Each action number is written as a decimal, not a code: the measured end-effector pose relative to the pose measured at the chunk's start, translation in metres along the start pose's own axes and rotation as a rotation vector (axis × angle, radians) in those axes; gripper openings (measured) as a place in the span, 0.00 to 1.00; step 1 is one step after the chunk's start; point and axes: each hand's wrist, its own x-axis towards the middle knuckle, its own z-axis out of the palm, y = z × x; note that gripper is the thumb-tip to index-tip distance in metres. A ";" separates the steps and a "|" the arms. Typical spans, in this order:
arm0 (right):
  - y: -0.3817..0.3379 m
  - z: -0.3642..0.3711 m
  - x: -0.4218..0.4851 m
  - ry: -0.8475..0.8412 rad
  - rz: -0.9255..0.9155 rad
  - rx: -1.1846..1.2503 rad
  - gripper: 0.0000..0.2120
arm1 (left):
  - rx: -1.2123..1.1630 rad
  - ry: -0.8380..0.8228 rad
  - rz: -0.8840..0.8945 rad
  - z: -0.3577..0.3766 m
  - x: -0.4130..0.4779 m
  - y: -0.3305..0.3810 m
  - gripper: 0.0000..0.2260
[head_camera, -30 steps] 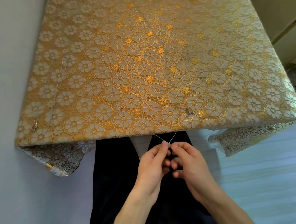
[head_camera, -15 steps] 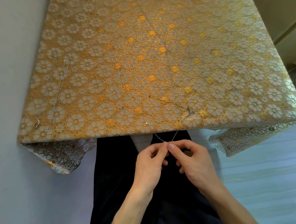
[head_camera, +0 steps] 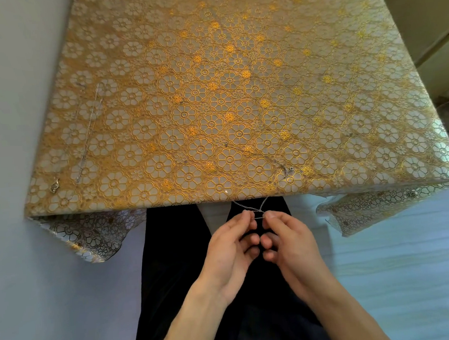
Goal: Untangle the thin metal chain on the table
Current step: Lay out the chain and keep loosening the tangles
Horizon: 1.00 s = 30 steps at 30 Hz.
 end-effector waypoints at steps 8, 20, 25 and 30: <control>-0.006 -0.003 0.001 -0.171 0.236 0.437 0.12 | -0.166 -0.143 -0.087 -0.003 0.004 0.005 0.10; -0.017 -0.011 0.003 -0.126 0.267 0.637 0.09 | -0.211 -0.111 -0.131 0.001 0.002 0.013 0.09; -0.024 -0.014 -0.003 -0.184 0.240 0.741 0.09 | -0.375 -0.105 -0.140 0.007 0.000 0.012 0.07; -0.026 -0.025 0.003 -0.251 0.236 0.802 0.05 | -0.403 -0.114 -0.145 0.013 0.000 0.014 0.04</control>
